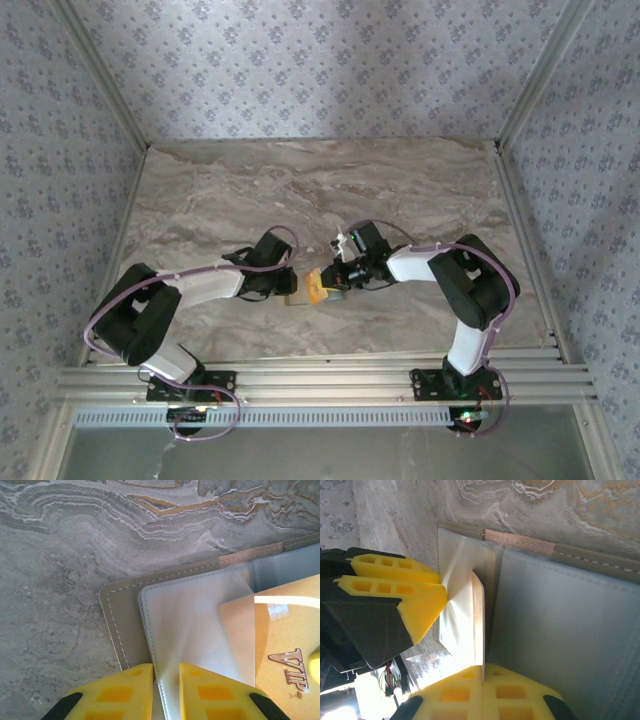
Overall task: Put the credit cards into the card holder
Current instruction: Insert the credit card into the card slot.
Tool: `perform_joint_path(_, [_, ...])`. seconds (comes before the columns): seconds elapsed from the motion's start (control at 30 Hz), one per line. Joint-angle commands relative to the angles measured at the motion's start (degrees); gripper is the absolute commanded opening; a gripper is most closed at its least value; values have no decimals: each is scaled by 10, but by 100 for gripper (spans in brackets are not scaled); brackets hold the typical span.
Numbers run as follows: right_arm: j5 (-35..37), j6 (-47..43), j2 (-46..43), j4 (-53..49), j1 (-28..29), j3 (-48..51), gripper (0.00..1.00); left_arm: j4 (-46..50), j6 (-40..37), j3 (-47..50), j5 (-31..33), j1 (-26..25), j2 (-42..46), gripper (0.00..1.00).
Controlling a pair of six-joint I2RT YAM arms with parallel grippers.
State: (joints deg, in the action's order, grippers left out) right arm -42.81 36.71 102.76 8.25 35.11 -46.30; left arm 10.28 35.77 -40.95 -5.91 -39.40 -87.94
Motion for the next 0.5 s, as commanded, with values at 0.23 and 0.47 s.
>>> perform_joint_path(0.23, [38,-26,24,-40,-3,-27,0,41,-12,26,27,1,-29,19])
perform_joint_path(0.47, [43,-28,37,-39,-5,-34,0,40,-13,25,25,0,-32,19])
